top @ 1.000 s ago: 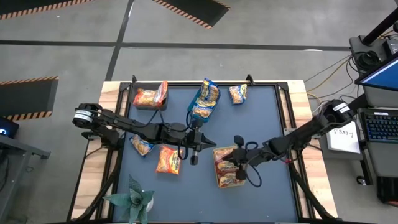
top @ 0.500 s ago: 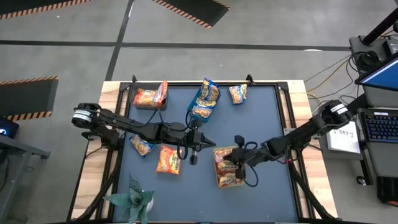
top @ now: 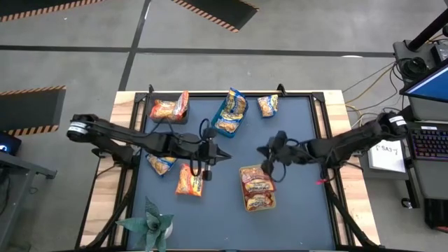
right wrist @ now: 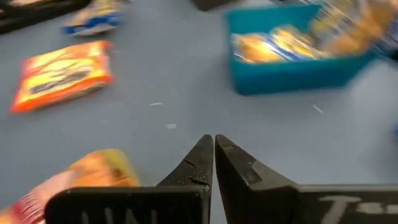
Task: Sort Maruchan noodles
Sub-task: Put the blue noodle pack into the blue bin
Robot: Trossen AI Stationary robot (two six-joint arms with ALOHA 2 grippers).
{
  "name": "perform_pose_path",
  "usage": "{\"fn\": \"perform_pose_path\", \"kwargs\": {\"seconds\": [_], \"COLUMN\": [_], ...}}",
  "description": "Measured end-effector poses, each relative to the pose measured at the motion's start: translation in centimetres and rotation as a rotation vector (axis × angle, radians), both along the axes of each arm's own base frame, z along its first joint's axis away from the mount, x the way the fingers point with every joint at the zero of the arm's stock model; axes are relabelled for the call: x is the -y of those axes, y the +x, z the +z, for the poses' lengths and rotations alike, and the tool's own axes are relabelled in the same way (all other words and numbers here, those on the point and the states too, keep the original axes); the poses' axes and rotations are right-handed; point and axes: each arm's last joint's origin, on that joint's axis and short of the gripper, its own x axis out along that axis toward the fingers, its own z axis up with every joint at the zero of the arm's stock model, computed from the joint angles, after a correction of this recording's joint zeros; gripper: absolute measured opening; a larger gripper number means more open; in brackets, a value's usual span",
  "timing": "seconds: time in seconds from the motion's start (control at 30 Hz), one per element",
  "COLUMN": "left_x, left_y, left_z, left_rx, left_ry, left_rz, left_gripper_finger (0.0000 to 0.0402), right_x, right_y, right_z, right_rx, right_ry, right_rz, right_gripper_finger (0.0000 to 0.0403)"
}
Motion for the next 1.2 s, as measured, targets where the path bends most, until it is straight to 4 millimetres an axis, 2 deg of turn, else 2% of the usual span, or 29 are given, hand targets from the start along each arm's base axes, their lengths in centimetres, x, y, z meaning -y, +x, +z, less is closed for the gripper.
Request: {"fn": "perform_pose_path", "kwargs": {"seconds": [0.17,0.37,0.67,0.8,0.93,1.07,1.2], "left_x": [-0.3,-0.5,-1.3,-2.6,-4.6,-6.8,-7.8], "left_y": [-1.0,-1.7,-1.8,-1.6,-1.6,-1.5,-1.4], "left_z": [0.0,0.0,0.1,0.0,0.1,0.3,0.7], "left_rx": [-0.077,-0.124,-0.126,-0.134,-0.138,-0.116,-0.068], "left_ry": [0.012,0.041,0.106,0.133,0.161,0.162,0.125], "left_rz": [0.043,0.098,0.109,0.14,0.192,0.233,0.202], "left_gripper_finger": [0.0,0.0,0.0,0.0,0.0,0.0,0.0], "right_x": [3.6,8.1,15.5,19.2,22.4,24.2,25.1], "right_y": [-0.5,-0.5,-0.8,-1.0,-1.0,-0.5,-0.2], "right_z": [-0.3,-0.4,0.9,0.8,0.1,-0.5,-0.6], "right_rx": [-0.033,-0.071,-0.247,-0.324,-0.35,-0.365,-0.43], "right_ry": [0.099,0.238,0.198,0.166,0.207,0.258,0.295], "right_rz": [-0.208,-0.278,-0.412,-0.458,-0.461,-0.457,-0.473], "right_gripper_finger": [0.0009,0.0009,0.0009,0.0009,0.0009,0.002,0.0057]}}
